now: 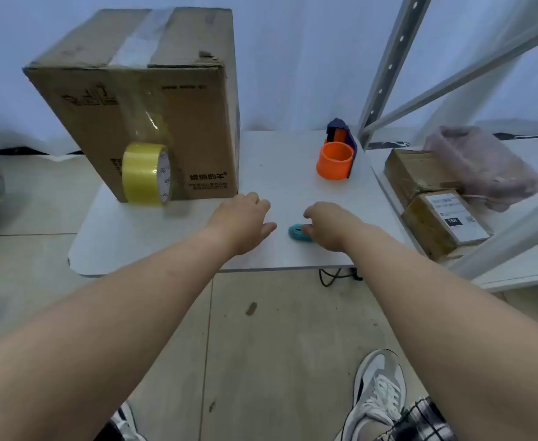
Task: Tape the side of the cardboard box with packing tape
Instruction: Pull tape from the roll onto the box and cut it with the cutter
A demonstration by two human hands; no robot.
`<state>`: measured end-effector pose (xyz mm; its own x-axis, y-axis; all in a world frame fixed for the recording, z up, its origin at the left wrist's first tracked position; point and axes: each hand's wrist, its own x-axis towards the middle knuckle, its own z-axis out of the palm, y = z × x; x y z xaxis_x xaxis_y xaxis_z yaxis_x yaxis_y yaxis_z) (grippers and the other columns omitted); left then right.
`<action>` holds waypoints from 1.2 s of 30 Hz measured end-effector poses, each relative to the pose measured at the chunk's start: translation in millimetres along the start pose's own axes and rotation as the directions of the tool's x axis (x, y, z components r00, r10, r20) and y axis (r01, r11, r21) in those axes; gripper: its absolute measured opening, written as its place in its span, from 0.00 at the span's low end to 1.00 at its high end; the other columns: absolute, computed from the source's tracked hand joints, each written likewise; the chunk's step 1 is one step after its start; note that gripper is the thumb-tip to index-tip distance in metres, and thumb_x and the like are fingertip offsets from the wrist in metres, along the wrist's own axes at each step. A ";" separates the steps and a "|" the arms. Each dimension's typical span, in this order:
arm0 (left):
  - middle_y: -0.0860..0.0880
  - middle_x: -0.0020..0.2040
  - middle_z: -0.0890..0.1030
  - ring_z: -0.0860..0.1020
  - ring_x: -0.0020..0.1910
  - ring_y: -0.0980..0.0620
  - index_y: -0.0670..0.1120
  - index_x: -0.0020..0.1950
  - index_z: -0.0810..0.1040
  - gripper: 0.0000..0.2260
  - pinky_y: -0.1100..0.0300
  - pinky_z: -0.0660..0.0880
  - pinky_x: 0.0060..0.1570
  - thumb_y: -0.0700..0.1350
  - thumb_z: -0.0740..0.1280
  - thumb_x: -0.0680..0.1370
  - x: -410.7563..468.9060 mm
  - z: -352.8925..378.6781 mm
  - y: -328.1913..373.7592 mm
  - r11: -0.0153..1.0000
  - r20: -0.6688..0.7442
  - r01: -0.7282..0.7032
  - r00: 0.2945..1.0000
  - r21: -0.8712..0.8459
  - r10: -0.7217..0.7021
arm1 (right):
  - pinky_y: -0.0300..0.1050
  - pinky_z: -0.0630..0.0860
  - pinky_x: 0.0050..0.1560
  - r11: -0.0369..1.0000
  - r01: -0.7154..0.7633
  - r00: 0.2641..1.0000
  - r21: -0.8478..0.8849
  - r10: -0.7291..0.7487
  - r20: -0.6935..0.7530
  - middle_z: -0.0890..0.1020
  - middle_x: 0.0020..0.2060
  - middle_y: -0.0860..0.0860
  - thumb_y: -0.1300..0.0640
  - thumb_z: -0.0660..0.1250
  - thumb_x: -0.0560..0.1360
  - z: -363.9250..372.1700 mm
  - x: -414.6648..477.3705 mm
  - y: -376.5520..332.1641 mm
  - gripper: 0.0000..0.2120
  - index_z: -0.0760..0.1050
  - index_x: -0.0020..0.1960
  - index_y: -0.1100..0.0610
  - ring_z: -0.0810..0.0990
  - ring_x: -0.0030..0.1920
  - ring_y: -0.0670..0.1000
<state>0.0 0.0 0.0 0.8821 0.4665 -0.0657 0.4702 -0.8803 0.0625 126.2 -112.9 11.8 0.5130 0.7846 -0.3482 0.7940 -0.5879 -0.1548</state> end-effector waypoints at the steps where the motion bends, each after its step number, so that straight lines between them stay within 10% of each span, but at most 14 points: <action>1: 0.44 0.66 0.73 0.72 0.63 0.45 0.45 0.69 0.69 0.22 0.50 0.74 0.59 0.56 0.56 0.80 -0.6 0.3 0.3 1.000 0.020 0.002 1.000 0.015 -0.002 | 0.51 0.69 0.65 1.000 -0.005 0.999 -0.010 0.005 0.032 0.73 0.66 0.58 0.51 0.56 0.80 2.2 0.0 -3.5 0.20 0.68 0.68 0.62 0.72 0.64 0.58; 15: 0.44 0.63 0.74 0.73 0.60 0.44 0.44 0.67 0.70 0.20 0.50 0.75 0.57 0.54 0.56 0.81 -17.5 -7.9 -20.1 0.999 -0.039 0.032 0.999 0.009 -0.031 | 0.51 0.74 0.54 0.998 0.060 0.990 0.036 -0.055 -0.133 0.76 0.56 0.60 0.61 0.60 0.76 9.5 5.5 -24.8 0.13 0.73 0.59 0.61 0.74 0.55 0.59; 24: 0.44 0.54 0.79 0.75 0.52 0.44 0.44 0.58 0.76 0.13 0.49 0.74 0.51 0.49 0.58 0.80 -24.4 -76.3 -52.3 0.999 -0.431 -0.039 0.901 0.025 0.046 | 0.45 0.70 0.49 0.940 0.269 0.909 0.212 -0.175 -0.379 0.78 0.56 0.59 0.62 0.58 0.79 -55.4 7.3 -72.9 0.12 0.71 0.62 0.59 0.75 0.49 0.55; 31: 0.44 0.56 0.77 0.74 0.55 0.44 0.43 0.61 0.74 0.14 0.51 0.73 0.55 0.48 0.60 0.79 -39.3 -106.6 -111.9 0.977 -0.568 0.112 0.799 -0.184 -0.199 | 0.50 0.76 0.53 0.888 0.430 0.830 0.163 -0.317 -0.459 0.79 0.55 0.57 0.58 0.59 0.79 -84.2 13.6 -137.1 0.12 0.71 0.62 0.57 0.77 0.51 0.55; 36: 0.42 0.63 0.72 0.70 0.62 0.42 0.44 0.67 0.68 0.20 0.50 0.68 0.62 0.51 0.62 0.79 -50.2 -94.7 -143.8 0.886 -0.403 0.316 0.802 -0.339 -0.440 | 0.50 0.78 0.51 0.861 0.476 0.785 0.178 -0.325 -0.528 0.80 0.53 0.54 0.57 0.59 0.79 -77.9 30.0 -158.1 0.11 0.71 0.61 0.55 0.78 0.49 0.54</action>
<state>-109.2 111.4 88.6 0.5121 0.7965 0.3215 0.7050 -0.6036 0.3723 41.5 18.9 97.8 0.3172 0.9106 0.2652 0.8698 -0.1678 -0.4640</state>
